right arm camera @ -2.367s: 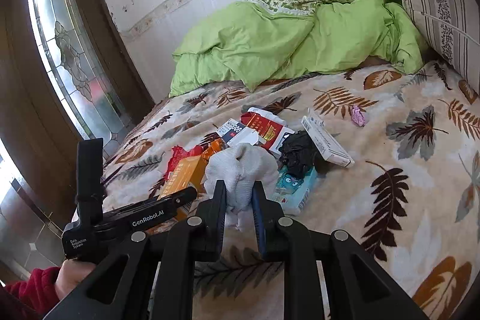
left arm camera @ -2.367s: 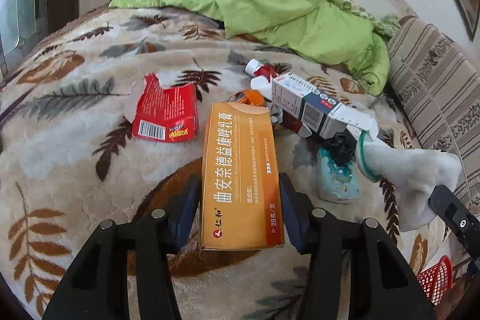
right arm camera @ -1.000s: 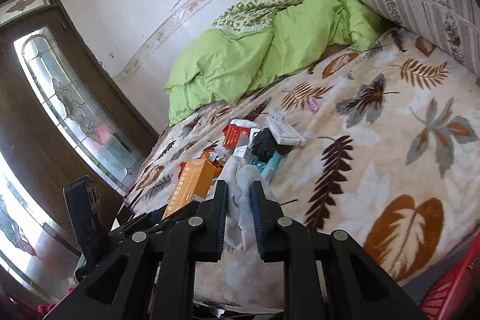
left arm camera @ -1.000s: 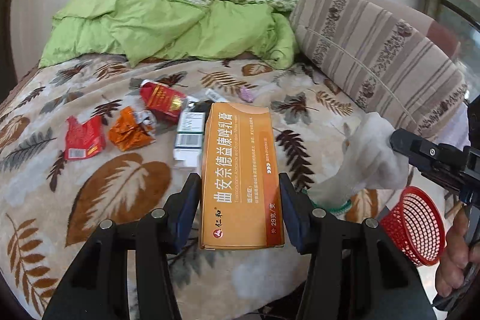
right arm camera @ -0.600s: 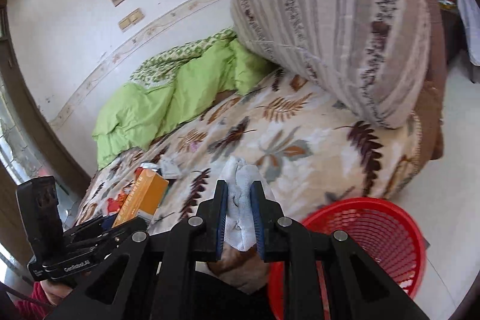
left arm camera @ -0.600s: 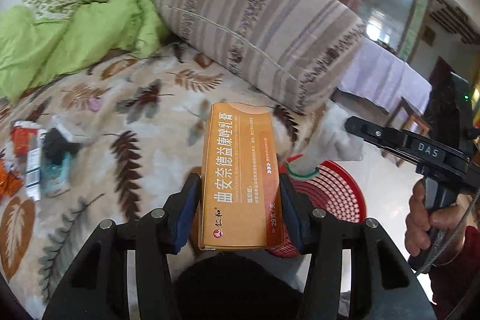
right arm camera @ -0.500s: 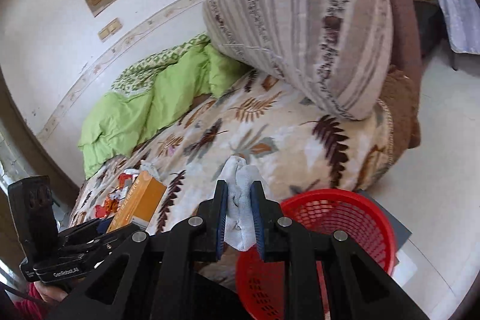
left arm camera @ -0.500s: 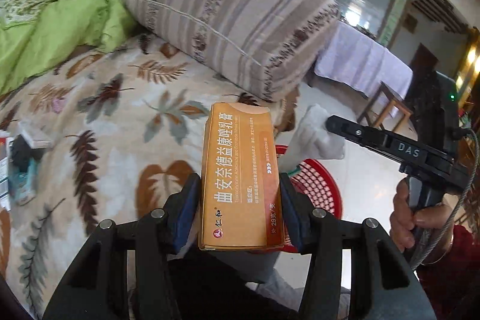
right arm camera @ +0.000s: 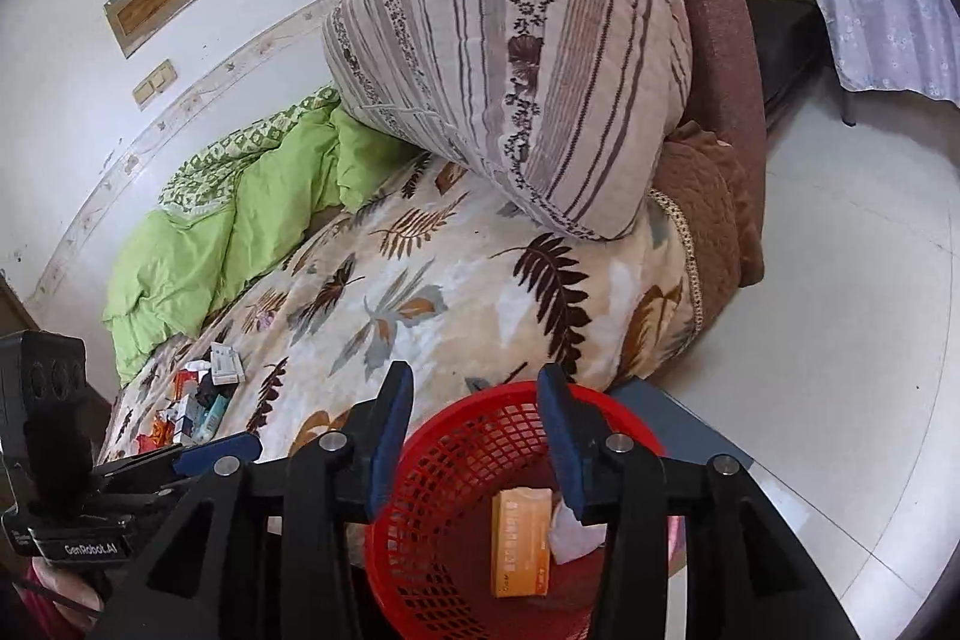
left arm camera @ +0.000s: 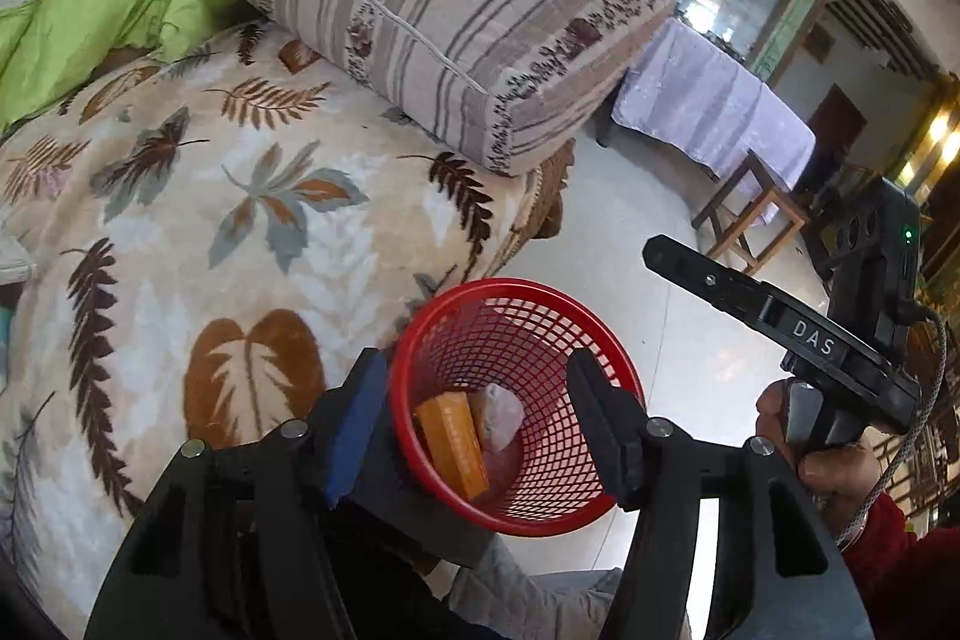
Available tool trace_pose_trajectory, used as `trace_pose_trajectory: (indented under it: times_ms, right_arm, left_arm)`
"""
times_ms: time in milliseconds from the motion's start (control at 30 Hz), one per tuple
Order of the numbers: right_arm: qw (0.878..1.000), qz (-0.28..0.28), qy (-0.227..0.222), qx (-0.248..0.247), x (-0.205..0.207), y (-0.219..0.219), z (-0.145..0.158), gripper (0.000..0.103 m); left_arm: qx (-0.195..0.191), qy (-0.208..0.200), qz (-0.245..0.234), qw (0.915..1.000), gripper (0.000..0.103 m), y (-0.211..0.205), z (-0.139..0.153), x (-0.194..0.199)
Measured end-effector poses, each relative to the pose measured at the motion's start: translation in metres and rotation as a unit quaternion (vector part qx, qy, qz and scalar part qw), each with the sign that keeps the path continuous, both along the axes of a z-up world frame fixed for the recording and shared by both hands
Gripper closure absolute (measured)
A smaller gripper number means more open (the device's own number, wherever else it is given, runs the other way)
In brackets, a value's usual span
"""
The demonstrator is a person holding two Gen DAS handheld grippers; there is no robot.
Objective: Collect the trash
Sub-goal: 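Move both tools back over the trash on the bed, then grasp the red snack wrapper with the left gripper while the right grasps the purple wrapper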
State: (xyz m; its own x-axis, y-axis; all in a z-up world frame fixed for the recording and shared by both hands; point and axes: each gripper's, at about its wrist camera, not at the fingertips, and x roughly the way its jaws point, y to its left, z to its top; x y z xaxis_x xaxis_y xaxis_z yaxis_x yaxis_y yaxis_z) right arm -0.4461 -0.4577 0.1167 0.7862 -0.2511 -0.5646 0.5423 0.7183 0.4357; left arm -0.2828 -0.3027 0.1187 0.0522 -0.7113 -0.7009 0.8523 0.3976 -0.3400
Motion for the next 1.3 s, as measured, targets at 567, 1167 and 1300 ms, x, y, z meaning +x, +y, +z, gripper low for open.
trace_pose_trajectory:
  times_ms: [567,1167,1300]
  right_arm:
    - [0.968,0.250,-0.009,-0.015,0.143,0.137,0.020,0.052]
    - [0.941,0.336,0.045,0.000,0.265,0.199,-0.011,0.047]
    - [0.942,0.331,0.058,0.005,0.289,0.192,-0.020,0.047]
  left_arm:
    - [0.016,-0.046,0.247,0.9678,0.036,0.203,0.010,0.104]
    - [-0.016,0.066,0.556,0.8285,0.056,0.443,-0.080,0.303]
    - [-0.027,0.109,0.529,0.8413,0.062,0.431,-0.105,0.335]
